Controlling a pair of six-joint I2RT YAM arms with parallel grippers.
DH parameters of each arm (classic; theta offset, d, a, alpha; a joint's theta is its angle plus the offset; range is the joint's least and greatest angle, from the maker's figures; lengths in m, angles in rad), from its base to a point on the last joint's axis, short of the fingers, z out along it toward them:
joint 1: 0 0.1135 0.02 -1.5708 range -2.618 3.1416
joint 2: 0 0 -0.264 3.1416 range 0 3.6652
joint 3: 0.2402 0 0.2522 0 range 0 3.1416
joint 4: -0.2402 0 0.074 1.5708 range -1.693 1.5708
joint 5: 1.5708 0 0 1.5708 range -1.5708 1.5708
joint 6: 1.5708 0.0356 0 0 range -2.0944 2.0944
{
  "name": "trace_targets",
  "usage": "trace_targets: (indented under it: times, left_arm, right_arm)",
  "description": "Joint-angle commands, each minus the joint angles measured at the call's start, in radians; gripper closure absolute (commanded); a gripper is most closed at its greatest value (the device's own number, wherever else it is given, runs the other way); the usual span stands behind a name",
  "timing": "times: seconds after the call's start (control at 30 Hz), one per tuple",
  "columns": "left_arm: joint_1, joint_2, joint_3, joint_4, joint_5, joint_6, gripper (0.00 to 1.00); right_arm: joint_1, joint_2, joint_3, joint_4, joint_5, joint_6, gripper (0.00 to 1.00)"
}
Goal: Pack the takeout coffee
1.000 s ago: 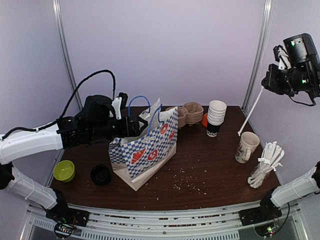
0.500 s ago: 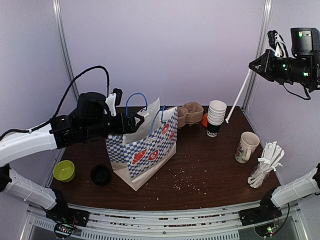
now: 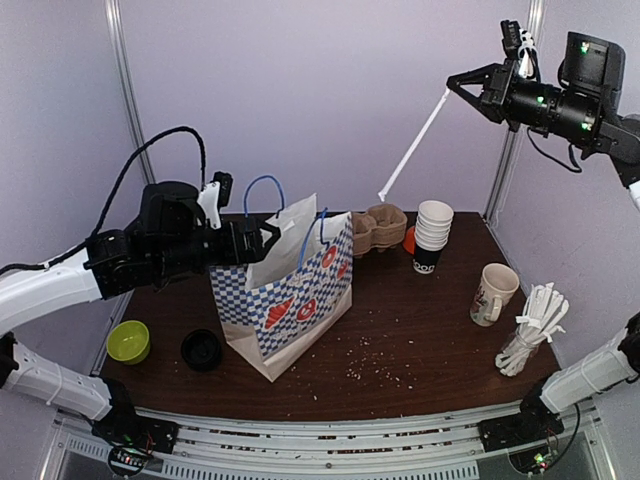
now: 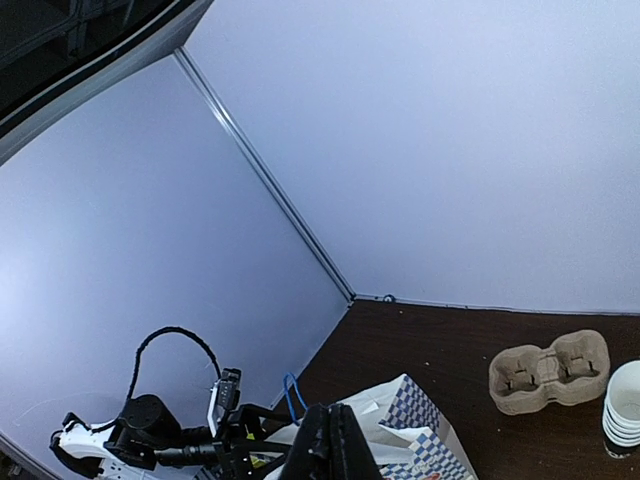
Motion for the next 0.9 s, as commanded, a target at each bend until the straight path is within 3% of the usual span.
trace_targets:
  times: [0.0, 0.27, 0.6, 0.87]
  left_arm:
    - [0.007, -0.035, 0.026, 0.010, -0.028, 0.002, 0.02]
    - [0.007, -0.087, 0.041, -0.025, -0.089, 0.015, 0.02]
    - [0.007, -0.180, 0.012, -0.059, -0.168, 0.016, 0.02]
    - [0.007, -0.271, -0.037, -0.078, -0.231, -0.005, 0.02]
  right_arm:
    - [-0.004, 0.032, -0.018, 0.142, -0.158, 0.036, 1.00]
    - [0.014, 0.060, -0.074, 0.320, -0.274, 0.117, 1.00]
    - [0.137, 0.150, -0.059, 0.420, -0.230, 0.106, 1.00]
    - [0.256, 0.285, 0.044, 0.355, -0.187, 0.030, 1.00]
